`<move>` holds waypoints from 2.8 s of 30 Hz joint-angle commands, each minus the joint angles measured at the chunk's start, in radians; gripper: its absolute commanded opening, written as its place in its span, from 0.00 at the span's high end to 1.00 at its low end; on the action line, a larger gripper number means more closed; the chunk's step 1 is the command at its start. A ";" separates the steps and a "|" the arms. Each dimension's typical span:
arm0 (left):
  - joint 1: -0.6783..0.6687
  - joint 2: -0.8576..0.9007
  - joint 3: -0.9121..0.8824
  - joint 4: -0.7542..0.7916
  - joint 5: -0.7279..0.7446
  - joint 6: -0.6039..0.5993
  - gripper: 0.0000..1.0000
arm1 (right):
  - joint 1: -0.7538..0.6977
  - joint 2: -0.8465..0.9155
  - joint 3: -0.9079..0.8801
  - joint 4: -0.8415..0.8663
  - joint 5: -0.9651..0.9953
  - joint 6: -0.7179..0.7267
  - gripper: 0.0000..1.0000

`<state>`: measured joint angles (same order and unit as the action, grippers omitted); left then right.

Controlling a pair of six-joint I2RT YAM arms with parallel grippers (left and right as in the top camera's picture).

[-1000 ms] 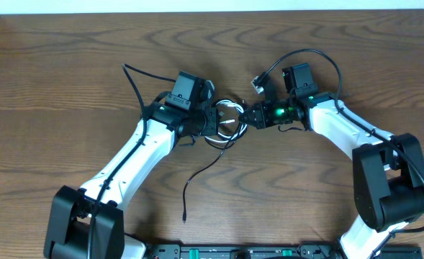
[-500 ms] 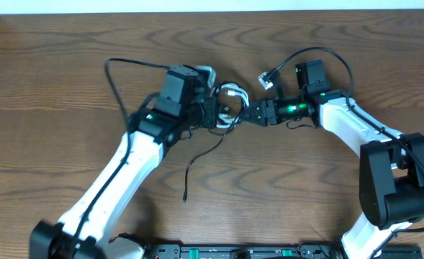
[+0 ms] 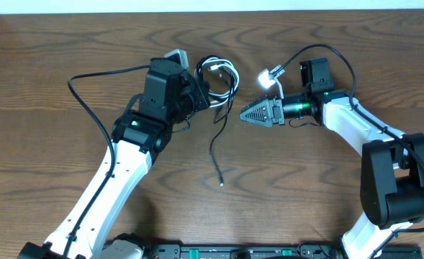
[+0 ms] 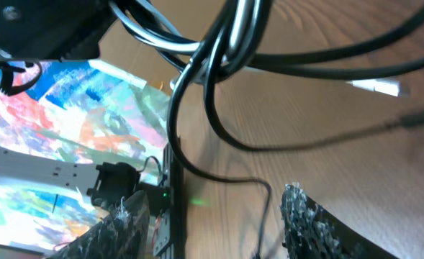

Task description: Untangle cables

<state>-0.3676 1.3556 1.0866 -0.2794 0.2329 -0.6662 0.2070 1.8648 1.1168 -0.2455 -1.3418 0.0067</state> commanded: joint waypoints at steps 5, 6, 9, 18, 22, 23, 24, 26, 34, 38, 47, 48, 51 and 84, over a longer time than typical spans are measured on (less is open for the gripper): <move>0.003 -0.013 0.011 0.028 -0.009 -0.367 0.92 | 0.000 -0.023 -0.002 0.191 -0.045 0.103 0.44; 0.003 -0.013 0.011 0.028 -0.009 -0.412 0.93 | 0.005 -0.023 -0.002 0.263 -0.044 0.167 0.44; 0.003 -0.013 0.011 0.032 -0.005 -0.512 0.93 | 0.030 -0.023 -0.002 0.393 -0.013 0.281 0.45; 0.003 -0.013 0.011 0.053 0.026 -0.566 0.93 | 0.084 -0.023 -0.002 0.428 0.110 0.319 0.46; 0.003 -0.013 0.011 0.073 0.027 -0.566 0.93 | 0.124 -0.023 -0.002 0.430 0.110 0.338 0.47; 0.003 -0.013 0.011 0.074 0.016 -0.565 0.93 | 0.131 -0.023 -0.002 0.432 0.111 0.367 0.48; 0.003 -0.013 0.011 0.075 0.011 -0.564 0.92 | 0.134 -0.023 -0.002 0.435 0.112 0.391 0.48; 0.003 -0.013 0.011 0.080 -0.005 -0.530 0.93 | 0.133 -0.023 -0.002 0.436 0.113 0.459 0.50; 0.003 -0.013 0.011 0.080 0.026 -0.479 0.93 | 0.137 -0.023 -0.002 0.563 0.144 0.654 0.54; 0.003 -0.013 0.011 0.080 0.029 -0.480 0.92 | 0.156 -0.023 -0.002 0.623 0.229 0.758 0.61; 0.003 -0.013 0.011 0.084 0.028 -0.457 0.93 | 0.200 -0.023 -0.002 0.637 0.294 0.793 0.88; 0.003 -0.013 0.011 0.083 0.028 -0.436 0.93 | 0.197 -0.023 -0.002 0.631 0.291 0.793 0.91; 0.003 -0.013 0.011 0.083 0.028 -0.337 0.93 | 0.183 -0.023 -0.002 0.608 0.259 0.793 0.98; 0.003 -0.012 0.011 0.094 0.028 -0.423 0.92 | 0.049 -0.023 -0.008 0.486 -0.026 0.657 0.46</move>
<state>-0.3653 1.3556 1.0866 -0.2054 0.2638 -0.8742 0.2584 1.8629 1.1095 0.2440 -1.3514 0.7078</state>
